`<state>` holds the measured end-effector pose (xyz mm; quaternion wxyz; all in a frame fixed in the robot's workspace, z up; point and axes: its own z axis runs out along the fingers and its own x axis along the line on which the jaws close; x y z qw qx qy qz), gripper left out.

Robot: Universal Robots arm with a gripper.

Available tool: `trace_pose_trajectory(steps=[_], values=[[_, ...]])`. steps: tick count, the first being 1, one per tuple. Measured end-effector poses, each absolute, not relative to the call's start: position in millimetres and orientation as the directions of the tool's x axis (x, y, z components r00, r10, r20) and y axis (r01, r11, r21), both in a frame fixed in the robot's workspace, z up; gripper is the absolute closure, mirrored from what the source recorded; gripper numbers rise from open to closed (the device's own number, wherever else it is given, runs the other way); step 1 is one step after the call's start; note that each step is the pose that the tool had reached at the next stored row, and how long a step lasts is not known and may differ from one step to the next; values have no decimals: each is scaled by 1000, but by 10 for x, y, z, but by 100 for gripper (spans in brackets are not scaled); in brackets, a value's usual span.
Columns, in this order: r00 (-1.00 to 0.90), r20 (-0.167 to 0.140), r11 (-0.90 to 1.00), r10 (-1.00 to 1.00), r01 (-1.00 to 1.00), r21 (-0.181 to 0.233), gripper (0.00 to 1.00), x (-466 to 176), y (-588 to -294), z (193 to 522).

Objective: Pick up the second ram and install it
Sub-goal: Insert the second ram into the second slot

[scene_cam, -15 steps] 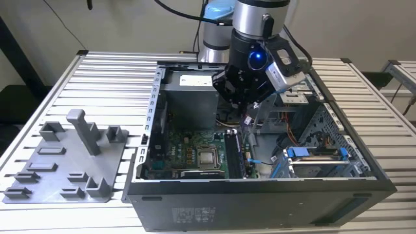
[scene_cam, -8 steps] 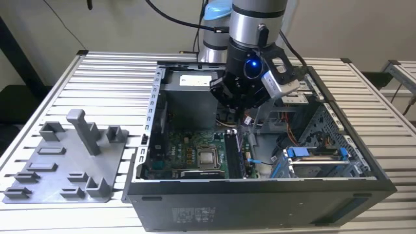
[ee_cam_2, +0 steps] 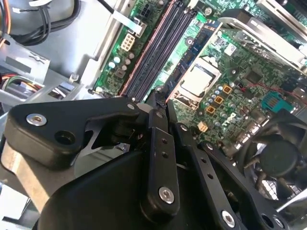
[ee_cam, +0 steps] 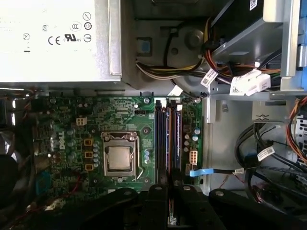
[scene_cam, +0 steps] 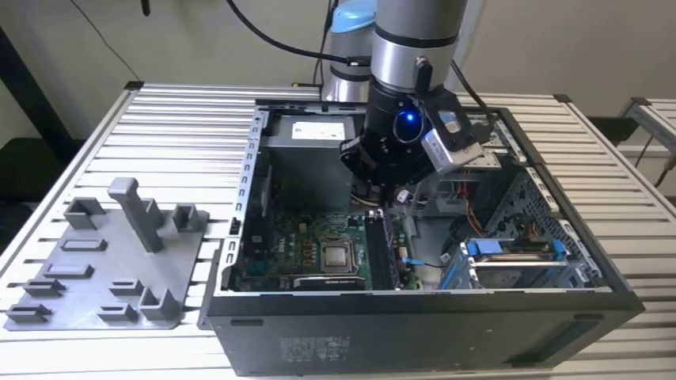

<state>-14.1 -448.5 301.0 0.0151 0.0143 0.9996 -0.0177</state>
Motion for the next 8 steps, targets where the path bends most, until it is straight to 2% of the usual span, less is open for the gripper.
trace_pose_trajectory(steps=[8], values=[[-999, -31, 999, 28, 29, -35, 86, -143, -4487, 2865]])
